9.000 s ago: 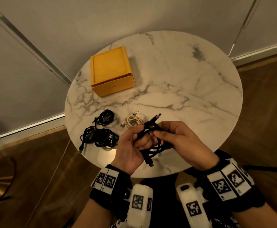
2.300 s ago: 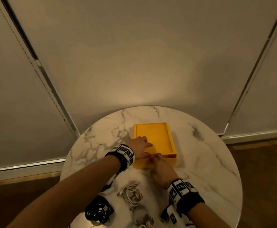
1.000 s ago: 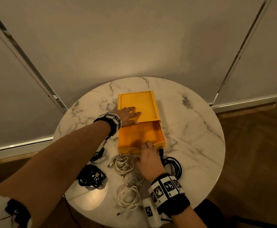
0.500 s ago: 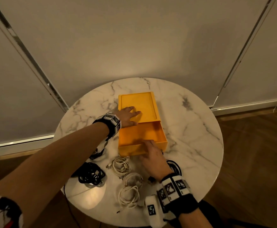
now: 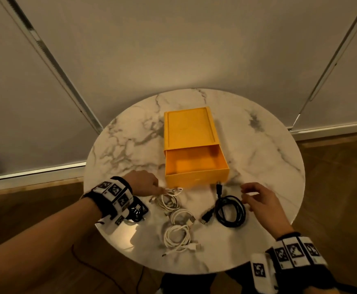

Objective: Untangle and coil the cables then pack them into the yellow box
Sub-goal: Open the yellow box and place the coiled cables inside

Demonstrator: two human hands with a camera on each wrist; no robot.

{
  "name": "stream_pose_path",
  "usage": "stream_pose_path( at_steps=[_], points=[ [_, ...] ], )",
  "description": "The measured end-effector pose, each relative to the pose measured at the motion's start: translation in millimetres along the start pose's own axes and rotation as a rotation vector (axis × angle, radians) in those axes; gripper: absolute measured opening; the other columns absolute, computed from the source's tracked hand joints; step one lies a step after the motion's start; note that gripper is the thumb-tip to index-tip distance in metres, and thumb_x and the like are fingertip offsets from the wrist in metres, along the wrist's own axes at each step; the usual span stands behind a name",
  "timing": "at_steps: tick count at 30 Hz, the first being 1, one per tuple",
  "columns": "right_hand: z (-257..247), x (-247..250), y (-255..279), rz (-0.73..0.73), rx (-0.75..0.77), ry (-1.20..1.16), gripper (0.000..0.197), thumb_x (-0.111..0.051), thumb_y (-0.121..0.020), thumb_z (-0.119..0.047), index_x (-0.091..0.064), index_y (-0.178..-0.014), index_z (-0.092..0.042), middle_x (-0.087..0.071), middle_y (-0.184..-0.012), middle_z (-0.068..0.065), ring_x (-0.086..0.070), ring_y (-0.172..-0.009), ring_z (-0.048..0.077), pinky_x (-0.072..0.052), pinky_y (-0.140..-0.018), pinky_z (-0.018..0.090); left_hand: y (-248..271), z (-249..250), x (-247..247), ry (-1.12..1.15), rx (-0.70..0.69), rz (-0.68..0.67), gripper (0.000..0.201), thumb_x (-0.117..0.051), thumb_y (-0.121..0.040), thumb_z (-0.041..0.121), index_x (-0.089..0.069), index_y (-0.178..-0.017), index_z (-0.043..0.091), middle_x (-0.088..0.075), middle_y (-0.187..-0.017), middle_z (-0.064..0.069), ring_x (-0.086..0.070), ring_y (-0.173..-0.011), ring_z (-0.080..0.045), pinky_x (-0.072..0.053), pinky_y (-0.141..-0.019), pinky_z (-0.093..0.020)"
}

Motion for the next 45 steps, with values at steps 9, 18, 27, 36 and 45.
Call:
stream_pose_path(
  at_steps=[9, 18, 27, 36, 45],
  points=[
    [-78, -66, 14, -0.171, 0.561, 0.339, 0.04, -0.055, -0.089, -0.009, -0.057, -0.127, -0.018, -0.042, -0.135, -0.002, -0.049, -0.113, 0.011, -0.042, -0.094, 0.023, -16, 23, -10, -0.18, -0.005, -0.014, 0.06, -0.053, -0.075, 0.075, -0.064, -0.091, 0.018, -0.066, -0.087, 0.002, -0.06, -0.085, -0.019, -0.035, -0.083, -0.037],
    [-58, -138, 18, -0.567, 0.361, 0.516, 0.029, -0.046, -0.091, -0.018, -0.063, -0.112, -0.006, -0.058, -0.123, 0.013, -0.057, -0.107, 0.031, -0.048, -0.089, 0.041, -10, 30, -13, 0.066, -0.031, -0.106, 0.054, -0.065, -0.081, 0.057, -0.042, -0.054, 0.016, -0.042, -0.053, 0.0, -0.039, -0.05, -0.016, -0.035, -0.054, -0.027],
    [-56, -138, 25, -0.512, 0.285, 0.302, 0.029, -0.056, -0.088, -0.018, -0.068, -0.115, -0.015, -0.069, -0.115, 0.007, -0.063, -0.102, 0.02, -0.049, -0.088, 0.031, 8, 39, -13, 0.703, -0.015, -0.104, 0.014, -0.068, -0.085, 0.02, -0.054, -0.084, 0.018, -0.061, -0.083, -0.005, -0.069, -0.073, -0.028, -0.058, -0.064, -0.034],
    [-79, -143, 41, -0.494, 0.378, 0.244, 0.038, -0.053, -0.088, -0.015, -0.065, -0.123, -0.021, -0.072, -0.111, 0.005, -0.063, -0.101, 0.018, -0.04, -0.08, 0.016, 33, 18, -36, 1.017, 0.019, -0.05, 0.038, -0.069, -0.087, 0.019, -0.053, -0.121, 0.01, -0.065, -0.108, -0.019, -0.07, -0.089, -0.033, -0.061, -0.069, -0.039],
    [-110, -120, 48, -0.391, 0.441, 0.039, 0.028, -0.058, -0.092, -0.014, -0.069, -0.118, -0.018, -0.073, -0.107, -0.001, -0.065, -0.097, 0.009, -0.052, -0.088, 0.027, 82, -2, -3, 1.119, -0.133, 0.194, 0.033, -0.071, -0.083, 0.009, -0.063, -0.113, 0.017, -0.074, -0.094, -0.007, -0.072, -0.085, -0.019, -0.059, -0.078, -0.036]
  ],
)
Point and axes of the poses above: each hand's wrist, its own y-axis away from the middle knuckle, its own x-axis out of the back of the hand, z = x × y, the point moved 3 cm from there along -y, towards the middle knuckle
